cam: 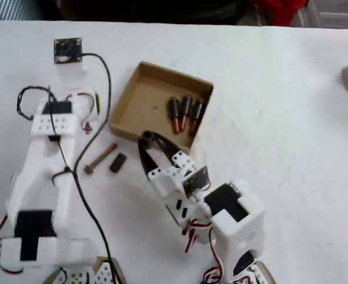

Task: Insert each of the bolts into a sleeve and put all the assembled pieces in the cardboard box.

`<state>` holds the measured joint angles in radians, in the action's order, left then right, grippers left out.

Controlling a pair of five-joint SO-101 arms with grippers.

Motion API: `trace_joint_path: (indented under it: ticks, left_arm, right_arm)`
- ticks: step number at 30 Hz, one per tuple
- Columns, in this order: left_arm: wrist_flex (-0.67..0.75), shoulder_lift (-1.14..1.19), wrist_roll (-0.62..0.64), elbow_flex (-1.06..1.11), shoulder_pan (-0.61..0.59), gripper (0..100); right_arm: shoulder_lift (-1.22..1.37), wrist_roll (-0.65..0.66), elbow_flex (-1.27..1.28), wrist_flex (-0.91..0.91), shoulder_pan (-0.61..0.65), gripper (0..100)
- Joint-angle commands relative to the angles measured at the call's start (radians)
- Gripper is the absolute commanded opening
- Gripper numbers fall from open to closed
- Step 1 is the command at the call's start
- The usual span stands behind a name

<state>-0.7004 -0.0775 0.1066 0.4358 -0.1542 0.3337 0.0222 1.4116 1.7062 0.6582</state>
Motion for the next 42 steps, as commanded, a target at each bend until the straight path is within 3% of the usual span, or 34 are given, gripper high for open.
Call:
trace_joint_path:
  ticks: [1,18,29,34,42]
  left_arm:
    - [0.155,-0.191,-0.002,0.123,0.028,2]
    - [0.543,-0.677,-0.002,0.583,0.156,2]
    - [0.918,-0.897,-0.002,0.876,0.329,2]
    - [0.902,-0.981,0.0,0.896,0.351,2]
    - [0.715,-1.155,0.0,0.89,0.438,2]
  right_arm:
    - [-0.002,-0.009,0.0,0.001,-0.004,1.7]
    - [-0.002,-0.009,0.0,0.002,-0.004,1.7]
    - [-0.002,-0.009,0.0,0.001,-0.004,1.7]
    - [-0.002,-0.009,0.0,0.001,-0.004,1.7]
    - [-0.002,-0.011,-0.003,-0.035,-0.004,1.7]
